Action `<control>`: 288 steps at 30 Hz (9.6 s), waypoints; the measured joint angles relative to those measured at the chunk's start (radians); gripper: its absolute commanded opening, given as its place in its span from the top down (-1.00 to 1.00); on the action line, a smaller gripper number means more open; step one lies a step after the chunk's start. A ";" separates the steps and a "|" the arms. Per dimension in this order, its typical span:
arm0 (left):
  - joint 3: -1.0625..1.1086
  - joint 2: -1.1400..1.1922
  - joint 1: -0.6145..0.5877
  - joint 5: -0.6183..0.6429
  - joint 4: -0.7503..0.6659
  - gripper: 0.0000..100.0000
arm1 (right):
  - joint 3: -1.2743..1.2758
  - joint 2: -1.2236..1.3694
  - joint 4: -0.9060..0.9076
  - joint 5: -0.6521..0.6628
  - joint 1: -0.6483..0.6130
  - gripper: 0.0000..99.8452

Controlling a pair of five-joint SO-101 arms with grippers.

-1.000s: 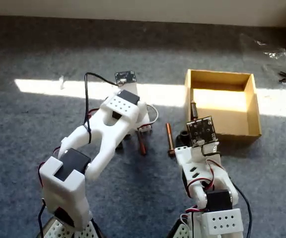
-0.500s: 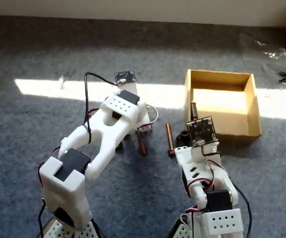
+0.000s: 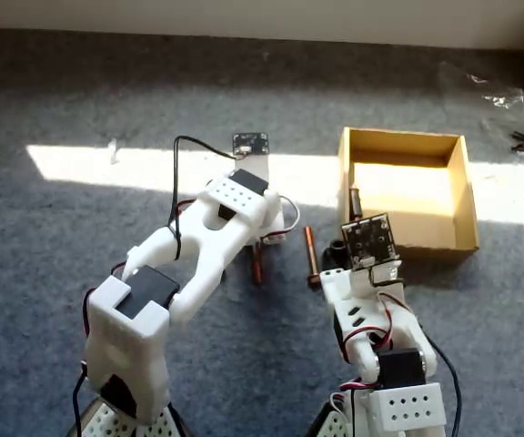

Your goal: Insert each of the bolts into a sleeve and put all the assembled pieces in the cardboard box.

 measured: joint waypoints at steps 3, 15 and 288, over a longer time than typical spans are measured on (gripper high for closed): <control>0.000 0.002 0.000 -0.003 -0.006 0.89 | 0.000 0.000 0.000 0.000 0.000 0.99; -0.002 0.002 -0.012 -0.328 -0.002 0.89 | 0.000 0.000 0.000 0.000 0.000 0.99; 1.430 -2.025 -0.288 -0.606 -0.601 0.80 | -1.425 1.771 0.135 0.058 0.256 0.98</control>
